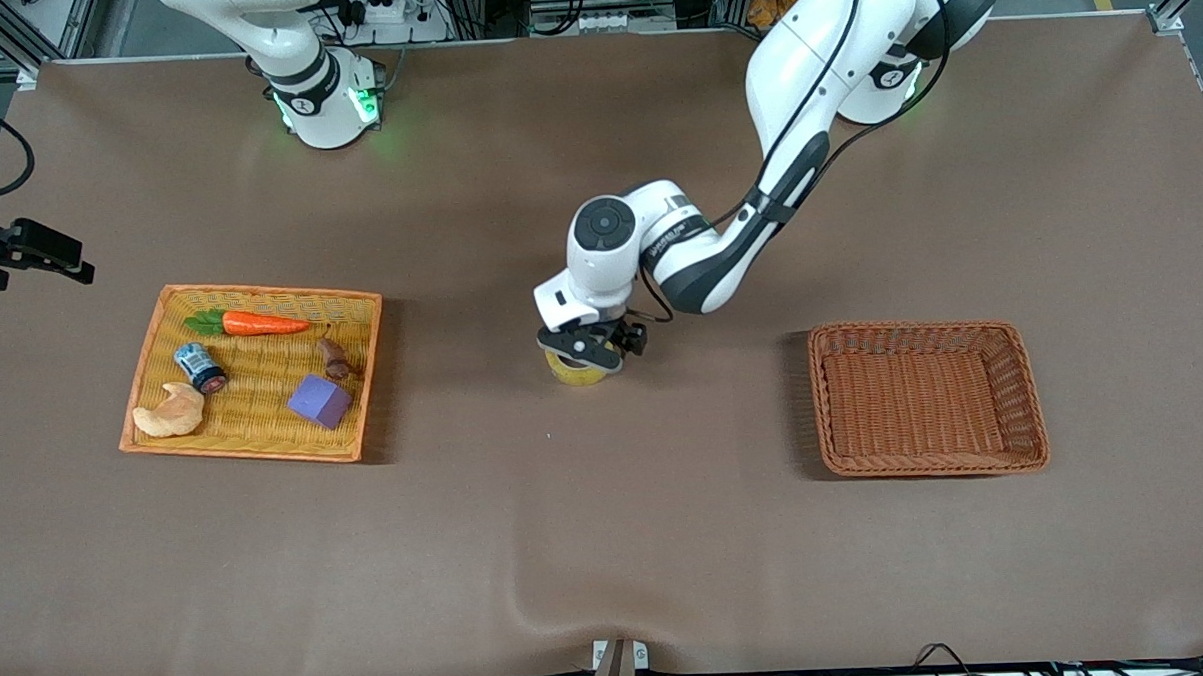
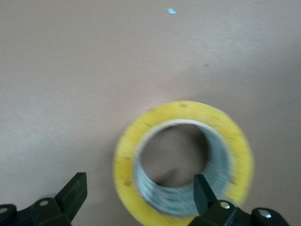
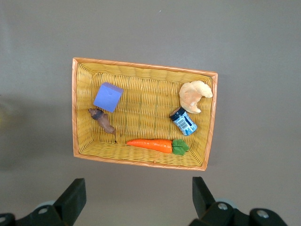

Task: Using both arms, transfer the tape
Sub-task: 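Lower the left gripper over the tape roll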

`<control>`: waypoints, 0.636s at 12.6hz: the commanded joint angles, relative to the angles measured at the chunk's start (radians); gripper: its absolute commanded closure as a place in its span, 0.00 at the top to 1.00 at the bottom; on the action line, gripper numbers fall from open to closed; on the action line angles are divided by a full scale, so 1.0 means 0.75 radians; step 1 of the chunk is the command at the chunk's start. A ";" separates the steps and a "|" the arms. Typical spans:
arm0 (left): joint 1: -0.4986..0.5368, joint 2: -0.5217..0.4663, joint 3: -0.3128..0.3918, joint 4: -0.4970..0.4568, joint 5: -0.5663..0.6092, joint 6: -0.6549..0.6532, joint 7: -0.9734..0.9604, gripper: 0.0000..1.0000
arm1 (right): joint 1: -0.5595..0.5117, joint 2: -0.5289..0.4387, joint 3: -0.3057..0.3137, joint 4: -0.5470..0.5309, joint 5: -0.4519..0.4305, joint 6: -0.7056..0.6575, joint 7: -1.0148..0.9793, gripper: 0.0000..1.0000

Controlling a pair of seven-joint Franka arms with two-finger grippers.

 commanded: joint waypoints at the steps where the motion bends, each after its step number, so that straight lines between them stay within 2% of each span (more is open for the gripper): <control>1: 0.002 -0.006 0.012 0.025 0.021 0.002 0.050 1.00 | -0.020 0.015 0.016 0.021 0.019 -0.011 -0.010 1.00; 8: 0.008 0.071 0.013 0.027 0.019 0.002 0.052 1.00 | -0.024 0.017 0.014 0.031 0.019 -0.013 -0.012 1.00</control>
